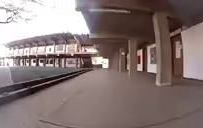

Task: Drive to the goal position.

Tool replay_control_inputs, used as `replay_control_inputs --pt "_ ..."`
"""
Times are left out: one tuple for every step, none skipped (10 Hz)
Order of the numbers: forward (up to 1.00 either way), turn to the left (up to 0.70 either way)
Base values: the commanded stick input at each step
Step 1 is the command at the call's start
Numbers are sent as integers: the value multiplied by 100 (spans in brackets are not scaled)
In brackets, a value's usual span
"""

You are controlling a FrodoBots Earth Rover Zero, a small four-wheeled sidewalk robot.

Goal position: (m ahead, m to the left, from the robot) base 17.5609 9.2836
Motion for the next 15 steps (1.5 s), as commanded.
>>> replay_control_inputs --pt "50 0" --pt "50 0" --pt "50 0" --pt "50 0" --pt "50 0" --pt "50 0" --pt "50 0" --pt "50 0" --pt "50 0" --pt "50 0" --pt "50 0" --pt "50 0" --pt "50 0" --pt "50 0" --pt "50 0"
